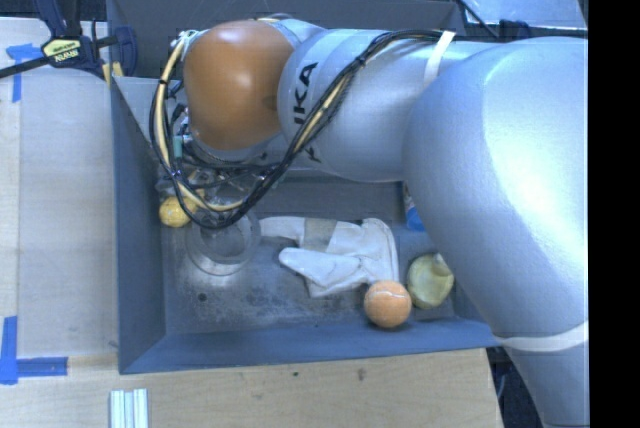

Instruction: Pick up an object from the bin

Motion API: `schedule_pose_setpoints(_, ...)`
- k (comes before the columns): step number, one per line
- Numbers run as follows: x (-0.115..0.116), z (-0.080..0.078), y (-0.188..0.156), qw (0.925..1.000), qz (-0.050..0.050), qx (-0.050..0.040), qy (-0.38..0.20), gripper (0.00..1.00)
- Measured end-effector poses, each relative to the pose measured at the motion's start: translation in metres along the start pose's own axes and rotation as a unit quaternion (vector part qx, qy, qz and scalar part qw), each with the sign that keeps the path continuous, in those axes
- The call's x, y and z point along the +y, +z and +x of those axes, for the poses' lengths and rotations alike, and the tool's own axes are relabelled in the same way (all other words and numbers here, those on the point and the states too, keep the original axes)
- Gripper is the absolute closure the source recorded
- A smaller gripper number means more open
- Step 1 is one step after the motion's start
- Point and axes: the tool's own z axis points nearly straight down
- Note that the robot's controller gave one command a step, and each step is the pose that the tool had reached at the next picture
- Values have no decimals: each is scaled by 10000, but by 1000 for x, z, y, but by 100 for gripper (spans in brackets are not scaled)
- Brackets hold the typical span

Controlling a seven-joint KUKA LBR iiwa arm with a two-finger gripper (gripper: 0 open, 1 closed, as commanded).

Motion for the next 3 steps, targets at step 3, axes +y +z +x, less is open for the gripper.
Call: schedule_pose_setpoints(3, 2, 2, -24, 10000, -26, 35, 4, 100)
